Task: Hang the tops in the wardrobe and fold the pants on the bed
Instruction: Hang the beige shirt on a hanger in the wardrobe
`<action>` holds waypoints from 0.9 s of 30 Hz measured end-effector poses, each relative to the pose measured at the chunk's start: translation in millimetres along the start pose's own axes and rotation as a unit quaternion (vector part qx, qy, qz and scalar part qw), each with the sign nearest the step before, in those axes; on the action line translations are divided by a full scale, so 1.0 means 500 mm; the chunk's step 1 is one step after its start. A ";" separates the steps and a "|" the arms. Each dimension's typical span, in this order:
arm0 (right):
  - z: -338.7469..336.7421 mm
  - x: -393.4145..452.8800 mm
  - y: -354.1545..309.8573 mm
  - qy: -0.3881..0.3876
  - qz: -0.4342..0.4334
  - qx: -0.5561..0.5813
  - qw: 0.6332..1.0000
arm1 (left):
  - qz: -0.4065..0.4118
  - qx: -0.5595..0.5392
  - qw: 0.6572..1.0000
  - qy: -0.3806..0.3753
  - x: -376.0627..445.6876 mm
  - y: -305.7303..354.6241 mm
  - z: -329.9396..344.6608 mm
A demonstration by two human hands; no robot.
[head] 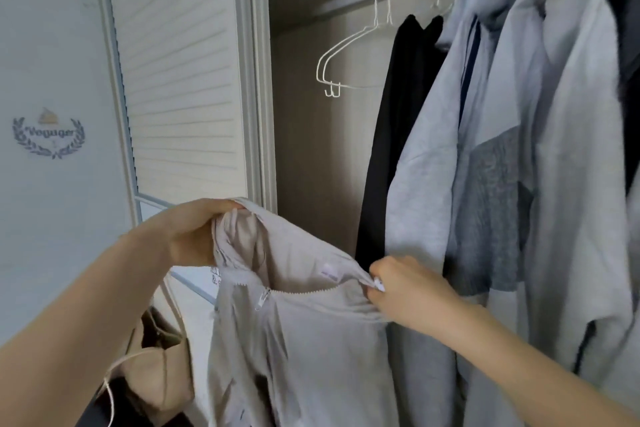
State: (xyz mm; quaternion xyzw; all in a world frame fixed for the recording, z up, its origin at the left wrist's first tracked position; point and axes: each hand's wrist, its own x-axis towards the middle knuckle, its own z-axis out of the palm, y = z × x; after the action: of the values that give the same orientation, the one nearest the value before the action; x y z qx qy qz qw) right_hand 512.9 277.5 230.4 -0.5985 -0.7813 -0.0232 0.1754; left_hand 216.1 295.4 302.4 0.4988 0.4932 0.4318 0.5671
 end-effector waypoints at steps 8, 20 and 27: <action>-0.090 0.123 -0.032 0.073 -0.005 -0.066 0.995 | 0.068 0.100 0.992 -0.023 0.084 0.128 -0.051; -0.378 0.565 -0.130 0.301 0.089 0.405 0.859 | 0.172 0.018 0.982 0.081 0.200 0.211 -0.014; -0.417 0.669 -0.140 0.313 0.149 0.346 0.872 | 0.185 0.053 0.978 0.079 0.215 0.205 -0.025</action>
State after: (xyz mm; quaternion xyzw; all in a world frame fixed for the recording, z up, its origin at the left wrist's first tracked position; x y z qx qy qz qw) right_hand 424.1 516.3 539.2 -0.5706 -0.5452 0.0889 0.6076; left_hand 219.2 416.0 389.9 0.5747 0.4577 0.5408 0.4097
